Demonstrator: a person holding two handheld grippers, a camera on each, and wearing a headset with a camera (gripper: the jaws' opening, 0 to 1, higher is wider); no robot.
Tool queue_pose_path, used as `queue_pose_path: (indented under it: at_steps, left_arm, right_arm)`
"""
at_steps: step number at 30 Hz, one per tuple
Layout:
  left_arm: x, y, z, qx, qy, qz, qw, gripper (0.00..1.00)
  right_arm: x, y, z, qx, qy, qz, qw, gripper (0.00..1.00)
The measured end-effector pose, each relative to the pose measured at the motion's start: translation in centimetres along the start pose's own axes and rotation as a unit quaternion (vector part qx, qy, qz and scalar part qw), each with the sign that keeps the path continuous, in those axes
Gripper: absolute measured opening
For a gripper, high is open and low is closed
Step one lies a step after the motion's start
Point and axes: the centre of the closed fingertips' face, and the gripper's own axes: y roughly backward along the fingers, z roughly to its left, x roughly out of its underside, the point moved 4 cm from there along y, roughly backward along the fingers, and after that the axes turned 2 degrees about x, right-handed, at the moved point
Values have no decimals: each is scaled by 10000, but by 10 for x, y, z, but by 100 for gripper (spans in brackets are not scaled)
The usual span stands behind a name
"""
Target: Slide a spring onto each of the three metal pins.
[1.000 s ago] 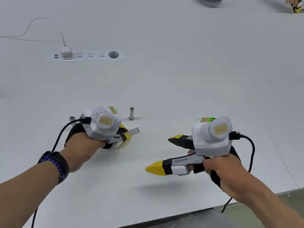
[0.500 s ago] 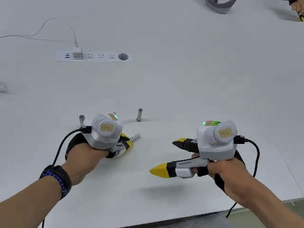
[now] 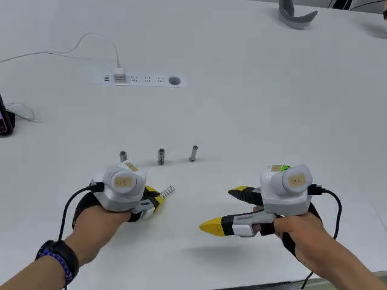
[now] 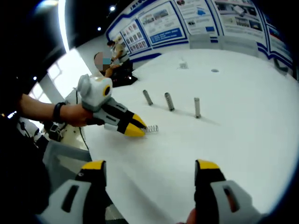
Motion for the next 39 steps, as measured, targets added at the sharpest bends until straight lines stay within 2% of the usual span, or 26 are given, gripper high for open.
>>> queue_pose_path:
  at_steps: [12, 21, 28, 39]
  left_arm:
    - [12, 32, 3, -177, 241, -161, 9994, 10]
    - [14, 56, 9, -324, 428, -369, 9979, 10]
    - [15, 73, 11, -404, 444, -456, 9972, 10]
    - [19, 99, 7, -425, 378, -554, 9968, 10]
  right_arm:
    - [-3, -6, 10, -84, 34, -9, 10000, 78]
    - [-7, -12, 21, -230, 89, -6, 9997, 76]
    - [-13, -16, 28, -340, 117, -50, 9993, 74]
    - [-20, -25, 43, -562, 158, -45, 9983, 71]
